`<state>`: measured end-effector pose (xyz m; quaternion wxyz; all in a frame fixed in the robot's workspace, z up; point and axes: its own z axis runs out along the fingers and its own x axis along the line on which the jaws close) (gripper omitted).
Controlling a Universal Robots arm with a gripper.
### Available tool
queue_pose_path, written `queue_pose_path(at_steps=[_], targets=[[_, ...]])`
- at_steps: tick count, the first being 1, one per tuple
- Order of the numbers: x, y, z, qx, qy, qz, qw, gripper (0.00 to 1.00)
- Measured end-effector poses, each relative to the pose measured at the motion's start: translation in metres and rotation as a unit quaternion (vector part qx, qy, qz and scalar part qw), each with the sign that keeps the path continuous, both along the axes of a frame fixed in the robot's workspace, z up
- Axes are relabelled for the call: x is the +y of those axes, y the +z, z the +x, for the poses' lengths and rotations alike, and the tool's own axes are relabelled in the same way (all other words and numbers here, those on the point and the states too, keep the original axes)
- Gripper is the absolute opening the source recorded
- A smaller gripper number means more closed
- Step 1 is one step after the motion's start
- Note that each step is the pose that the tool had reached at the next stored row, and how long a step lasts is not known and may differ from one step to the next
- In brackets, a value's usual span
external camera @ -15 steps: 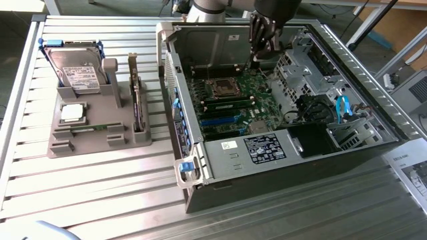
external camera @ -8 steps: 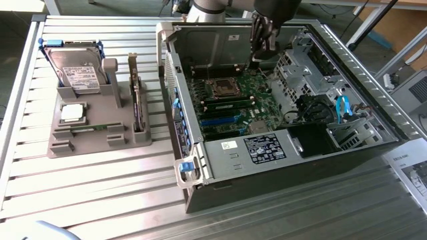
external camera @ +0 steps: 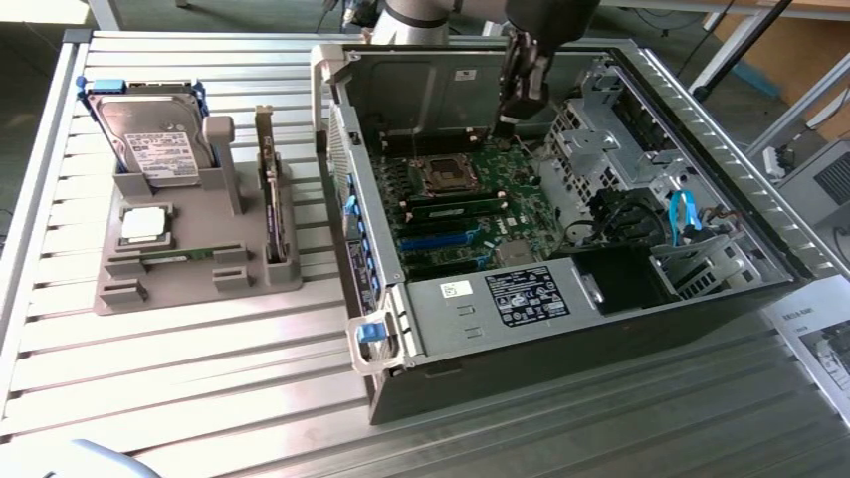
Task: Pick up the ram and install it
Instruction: 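Press down the ram until it locks into place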
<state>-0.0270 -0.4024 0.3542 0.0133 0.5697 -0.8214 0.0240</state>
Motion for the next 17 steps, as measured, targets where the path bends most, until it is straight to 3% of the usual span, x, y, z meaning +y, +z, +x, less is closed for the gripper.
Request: queue_pose_path(at_steps=[7, 13, 17], targets=[[0.0, -0.0001, 0.0, 0.0, -0.052, 0.0, 0.9986, 0.1], [0.0, -0.0003, 0.0, 0.0, -0.098, 0.0, 0.9952, 0.1], [0.0, -0.0004, 0.0, 0.0, -0.127, 0.0, 0.9919, 0.1]])
